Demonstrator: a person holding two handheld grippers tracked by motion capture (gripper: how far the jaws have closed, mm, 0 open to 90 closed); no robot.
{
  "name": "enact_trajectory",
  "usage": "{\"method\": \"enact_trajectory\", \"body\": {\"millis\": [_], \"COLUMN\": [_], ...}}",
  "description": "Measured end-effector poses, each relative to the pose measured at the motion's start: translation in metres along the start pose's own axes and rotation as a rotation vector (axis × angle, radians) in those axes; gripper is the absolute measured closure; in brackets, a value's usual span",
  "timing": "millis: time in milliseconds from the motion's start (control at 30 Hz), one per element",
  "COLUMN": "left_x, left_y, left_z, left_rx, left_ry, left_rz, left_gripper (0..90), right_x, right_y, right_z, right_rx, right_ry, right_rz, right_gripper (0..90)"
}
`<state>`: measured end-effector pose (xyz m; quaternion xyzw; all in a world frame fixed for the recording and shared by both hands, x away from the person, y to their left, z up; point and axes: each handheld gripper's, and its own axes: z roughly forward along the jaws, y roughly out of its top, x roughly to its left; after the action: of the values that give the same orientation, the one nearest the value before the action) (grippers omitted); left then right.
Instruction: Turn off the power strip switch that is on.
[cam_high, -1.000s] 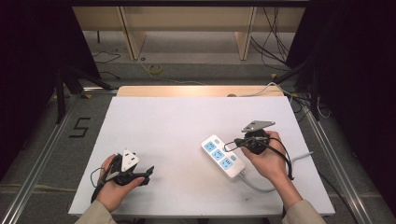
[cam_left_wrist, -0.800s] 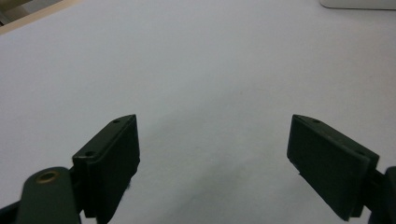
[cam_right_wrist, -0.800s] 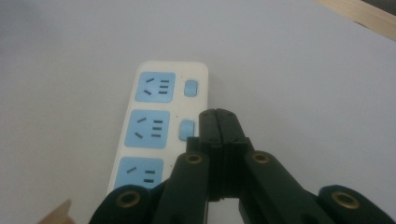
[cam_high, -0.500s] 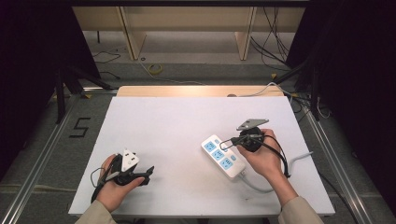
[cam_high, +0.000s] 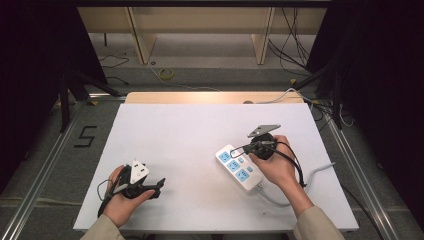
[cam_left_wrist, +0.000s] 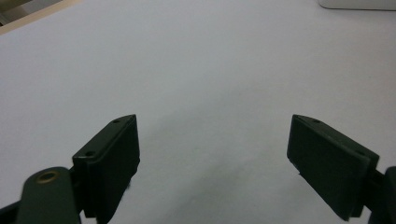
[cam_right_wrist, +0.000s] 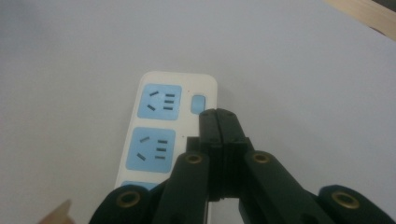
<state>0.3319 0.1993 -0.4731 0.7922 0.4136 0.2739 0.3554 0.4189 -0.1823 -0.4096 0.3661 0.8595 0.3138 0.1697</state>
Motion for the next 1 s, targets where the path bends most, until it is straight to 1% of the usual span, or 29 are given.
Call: {"method": "enact_trajectory", "body": {"millis": [500, 1000], "left_x": [0.0, 0.0], "left_y": [0.0, 0.0], "left_z": [0.001, 0.0], "left_rx": [-0.002, -0.001], "left_ry": [-0.001, -0.002], "left_rz": [-0.003, -0.001], "left_gripper": [16.8, 16.8], "right_x": [-0.002, 0.0], "right_y": [0.003, 0.012], "right_z": [0.01, 0.019], "right_rx": [0.03, 0.049], "right_ry": [0.004, 0.011], "right_rz": [0.01, -0.004], "right_gripper": [90.0, 90.0]}}
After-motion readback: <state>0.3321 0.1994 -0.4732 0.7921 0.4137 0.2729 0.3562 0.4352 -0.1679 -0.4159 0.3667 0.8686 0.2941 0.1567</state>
